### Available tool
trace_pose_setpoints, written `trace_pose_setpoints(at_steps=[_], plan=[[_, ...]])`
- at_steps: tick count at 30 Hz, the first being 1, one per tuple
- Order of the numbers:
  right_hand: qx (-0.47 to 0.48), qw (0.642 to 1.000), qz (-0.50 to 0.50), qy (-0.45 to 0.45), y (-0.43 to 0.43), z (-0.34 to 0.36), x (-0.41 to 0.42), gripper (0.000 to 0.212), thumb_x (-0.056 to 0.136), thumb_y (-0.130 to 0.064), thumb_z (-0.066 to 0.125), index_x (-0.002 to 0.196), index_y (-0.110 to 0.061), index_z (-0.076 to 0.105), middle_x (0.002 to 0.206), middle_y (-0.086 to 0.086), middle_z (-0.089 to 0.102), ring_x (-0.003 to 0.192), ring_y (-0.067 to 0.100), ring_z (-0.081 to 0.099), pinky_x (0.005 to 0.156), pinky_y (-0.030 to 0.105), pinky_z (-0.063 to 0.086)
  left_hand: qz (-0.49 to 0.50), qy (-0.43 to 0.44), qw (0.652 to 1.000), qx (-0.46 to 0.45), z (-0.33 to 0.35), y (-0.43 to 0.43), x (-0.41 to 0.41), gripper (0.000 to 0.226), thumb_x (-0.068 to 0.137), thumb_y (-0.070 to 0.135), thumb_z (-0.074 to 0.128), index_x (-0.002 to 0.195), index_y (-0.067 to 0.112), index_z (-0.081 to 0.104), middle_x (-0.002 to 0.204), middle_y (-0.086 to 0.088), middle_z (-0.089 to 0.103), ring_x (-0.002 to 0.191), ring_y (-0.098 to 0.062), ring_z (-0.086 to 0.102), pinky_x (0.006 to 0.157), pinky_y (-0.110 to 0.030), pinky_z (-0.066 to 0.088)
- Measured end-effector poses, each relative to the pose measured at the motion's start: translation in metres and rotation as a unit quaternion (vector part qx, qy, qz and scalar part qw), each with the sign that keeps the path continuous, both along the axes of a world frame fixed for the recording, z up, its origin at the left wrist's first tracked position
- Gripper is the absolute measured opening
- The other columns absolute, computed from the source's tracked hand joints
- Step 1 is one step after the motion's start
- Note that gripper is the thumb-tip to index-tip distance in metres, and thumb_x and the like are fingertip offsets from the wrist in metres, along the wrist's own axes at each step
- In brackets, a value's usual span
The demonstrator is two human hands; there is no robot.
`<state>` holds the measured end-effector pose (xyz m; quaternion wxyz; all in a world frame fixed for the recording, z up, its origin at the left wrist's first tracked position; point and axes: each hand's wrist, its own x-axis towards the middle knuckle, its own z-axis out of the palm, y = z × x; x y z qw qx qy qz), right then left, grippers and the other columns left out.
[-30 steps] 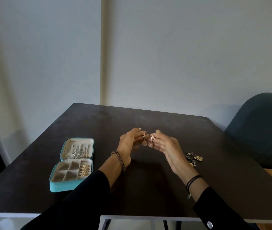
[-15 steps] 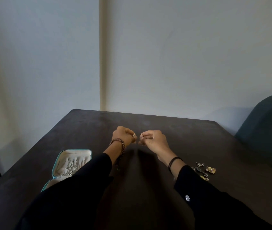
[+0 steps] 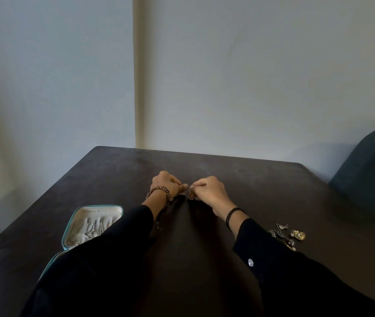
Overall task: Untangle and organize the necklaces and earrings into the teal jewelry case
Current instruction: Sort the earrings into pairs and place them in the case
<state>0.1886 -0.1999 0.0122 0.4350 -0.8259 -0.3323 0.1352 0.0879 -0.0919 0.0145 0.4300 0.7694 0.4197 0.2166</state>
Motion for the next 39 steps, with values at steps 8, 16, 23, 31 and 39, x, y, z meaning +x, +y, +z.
trace_pose_setpoints(at_steps=[8, 16, 23, 31, 39], plan=[[0.01, 1.0, -0.004, -0.014, -0.033, 0.007, -0.007, 0.013, 0.095, -0.017, 0.068, 0.1, -0.013, 0.079, 0.1, 0.004, 0.077, 0.097, 0.02, 0.072, 0.091, 0.032, 0.058, 0.047, -0.004, 0.997, 0.061, 0.016, -0.023, -0.018, 0.031, 0.097, 0.026, 0.06, 0.08, 0.003, 0.073, 0.074, -0.006, 0.065, 0.073, -0.024, 0.066, 0.077, -0.033, 0.056], [0.048, 0.999, -0.011, -0.002, -0.109, 0.022, -0.028, 0.01, 0.095, -0.021, 0.069, 0.098, -0.017, 0.077, 0.086, -0.002, 0.076, 0.076, 0.01, 0.073, 0.073, 0.021, 0.057, -0.019, -0.027, 0.997, 0.067, 0.032, -0.093, -0.035, 0.024, 0.095, 0.023, 0.063, 0.074, 0.014, 0.068, 0.082, -0.004, 0.069, 0.077, -0.021, 0.068, 0.08, -0.038, 0.06], [0.063, 0.997, -0.038, -0.013, -0.185, 0.016, -0.028, 0.005, 0.093, -0.02, 0.071, 0.096, -0.021, 0.075, 0.088, -0.005, 0.076, 0.071, 0.007, 0.072, 0.068, 0.023, 0.058, -0.109, -0.036, 0.992, 0.052, 0.013, -0.172, -0.029, 0.012, 0.094, 0.019, 0.065, 0.099, 0.011, 0.073, 0.093, -0.002, 0.07, 0.08, -0.011, 0.062, 0.086, -0.033, 0.059], [0.016, 0.996, -0.056, -0.07, -0.254, -0.01, 0.001, 0.034, 0.086, -0.001, 0.073, 0.112, -0.023, 0.073, 0.109, -0.011, 0.071, 0.092, -0.002, 0.066, 0.073, 0.007, 0.048, -0.174, -0.042, 0.98, 0.085, -0.022, -0.219, -0.015, 0.022, 0.092, 0.011, 0.066, 0.114, 0.016, 0.066, 0.117, 0.001, 0.066, 0.103, -0.006, 0.061, 0.077, -0.009, 0.047], [0.022, 0.989, -0.046, -0.14, -0.26, -0.03, 0.004, 0.025, 0.093, -0.023, 0.072, 0.118, -0.027, 0.072, 0.111, -0.014, 0.067, 0.095, -0.006, 0.057, 0.077, 0.006, 0.04, -0.208, -0.027, 0.961, 0.18, -0.03, -0.225, 0.0, 0.035, 0.087, 0.032, 0.072, 0.12, 0.027, 0.063, 0.117, 0.01, 0.06, 0.106, -0.005, 0.054, 0.092, -0.024, 0.049]])
